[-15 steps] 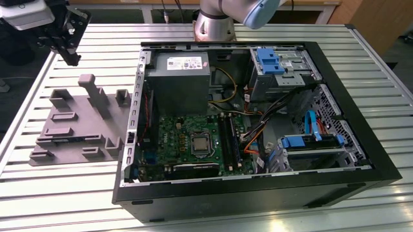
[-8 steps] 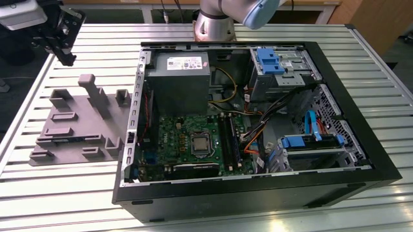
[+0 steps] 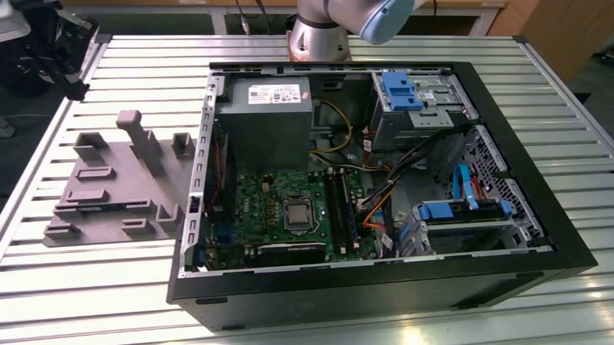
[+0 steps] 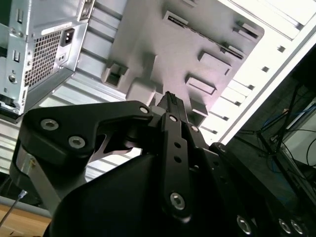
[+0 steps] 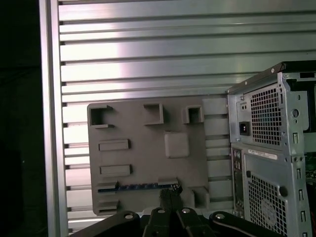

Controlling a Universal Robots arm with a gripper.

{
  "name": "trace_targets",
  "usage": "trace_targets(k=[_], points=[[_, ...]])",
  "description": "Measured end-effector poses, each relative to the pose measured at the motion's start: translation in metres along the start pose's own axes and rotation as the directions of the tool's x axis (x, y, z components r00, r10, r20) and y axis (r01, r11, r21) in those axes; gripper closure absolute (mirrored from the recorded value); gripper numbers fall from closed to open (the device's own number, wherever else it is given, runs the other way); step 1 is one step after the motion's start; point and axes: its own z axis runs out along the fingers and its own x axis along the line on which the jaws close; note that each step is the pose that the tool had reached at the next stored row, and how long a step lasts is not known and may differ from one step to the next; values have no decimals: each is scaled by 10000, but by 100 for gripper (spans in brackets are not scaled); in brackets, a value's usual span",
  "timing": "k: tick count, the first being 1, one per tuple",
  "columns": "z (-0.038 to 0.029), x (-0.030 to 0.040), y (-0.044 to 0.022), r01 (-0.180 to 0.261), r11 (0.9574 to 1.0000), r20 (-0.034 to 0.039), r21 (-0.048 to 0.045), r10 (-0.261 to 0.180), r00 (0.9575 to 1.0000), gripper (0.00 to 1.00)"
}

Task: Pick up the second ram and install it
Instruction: 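Reach for the second ram, then pick up the second ram and move it above second insertion slot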

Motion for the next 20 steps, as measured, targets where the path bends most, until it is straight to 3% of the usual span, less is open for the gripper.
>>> trace_targets(k=[4,20], points=[[-2,63,-15,0,10000,0,0,0,10000,89],[-2,73,-15,-1,10000,1,0,1,10000,89]])
